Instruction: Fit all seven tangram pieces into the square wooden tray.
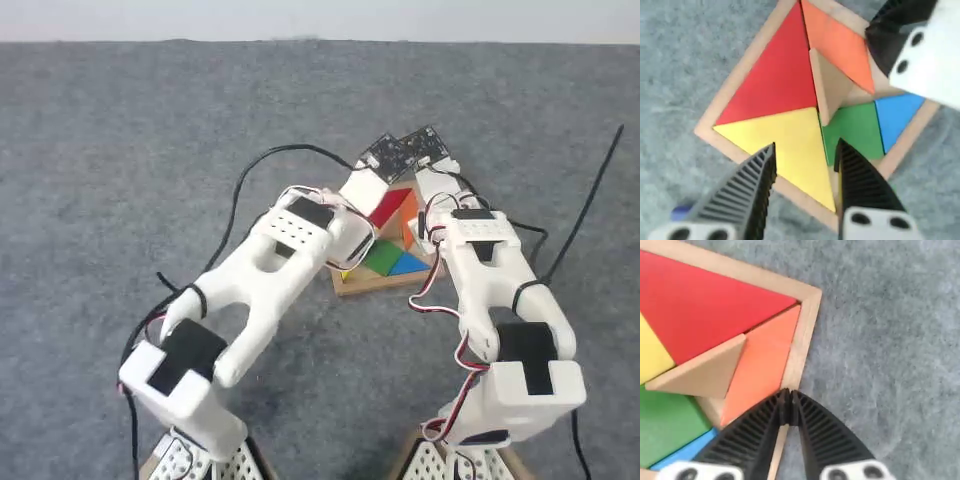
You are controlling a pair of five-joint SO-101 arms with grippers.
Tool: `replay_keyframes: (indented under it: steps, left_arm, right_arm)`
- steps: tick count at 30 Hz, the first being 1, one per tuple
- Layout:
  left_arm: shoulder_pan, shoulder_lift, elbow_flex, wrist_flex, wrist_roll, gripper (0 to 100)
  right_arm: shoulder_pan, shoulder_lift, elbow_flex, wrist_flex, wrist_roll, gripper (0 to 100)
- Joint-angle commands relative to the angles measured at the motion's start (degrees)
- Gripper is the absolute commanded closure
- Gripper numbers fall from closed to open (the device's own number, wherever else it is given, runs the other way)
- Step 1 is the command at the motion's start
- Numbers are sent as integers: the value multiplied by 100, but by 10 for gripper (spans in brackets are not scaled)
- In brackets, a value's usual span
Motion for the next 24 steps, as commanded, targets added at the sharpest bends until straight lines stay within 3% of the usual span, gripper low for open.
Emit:
replay_keyframes:
  steps: [1,24]
  left_arm:
    - [53,255,-567,53,-97,817]
    - [-220,1284,-1833,62,-114,818]
  right_arm:
    - [-92,13,-246,75,44,991]
    - [-92,13,-246,75,44,991]
